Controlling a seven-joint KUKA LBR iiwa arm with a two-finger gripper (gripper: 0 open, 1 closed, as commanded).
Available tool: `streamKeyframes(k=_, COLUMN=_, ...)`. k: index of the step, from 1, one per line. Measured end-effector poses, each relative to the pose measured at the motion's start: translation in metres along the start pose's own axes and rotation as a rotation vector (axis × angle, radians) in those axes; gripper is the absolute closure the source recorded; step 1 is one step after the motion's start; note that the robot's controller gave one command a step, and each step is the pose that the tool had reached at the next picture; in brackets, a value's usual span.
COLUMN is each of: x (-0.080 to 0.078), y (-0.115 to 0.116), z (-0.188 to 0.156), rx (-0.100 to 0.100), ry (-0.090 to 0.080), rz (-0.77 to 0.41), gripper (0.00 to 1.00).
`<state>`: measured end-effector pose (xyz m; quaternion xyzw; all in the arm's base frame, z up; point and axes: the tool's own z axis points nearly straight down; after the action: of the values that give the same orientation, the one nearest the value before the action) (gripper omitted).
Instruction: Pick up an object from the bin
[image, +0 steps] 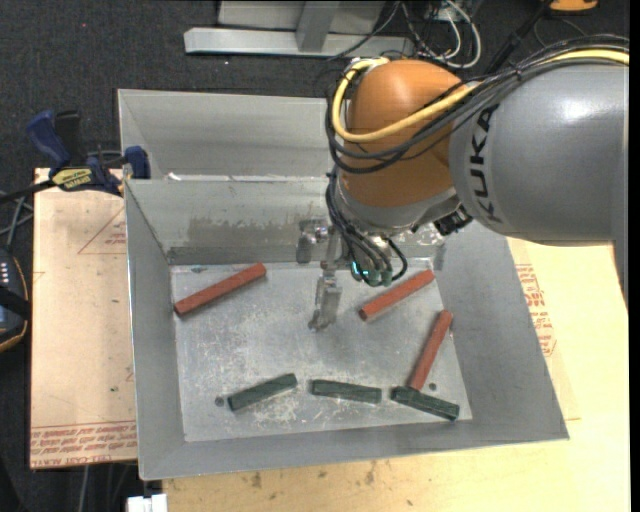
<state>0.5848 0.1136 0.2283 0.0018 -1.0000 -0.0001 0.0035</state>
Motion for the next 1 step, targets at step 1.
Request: streamKeyframes(k=1, x=-0.0014, y=-0.0005, z=-0.0048, rx=-0.001, ry=-0.008, rz=0.002, gripper=0.0)
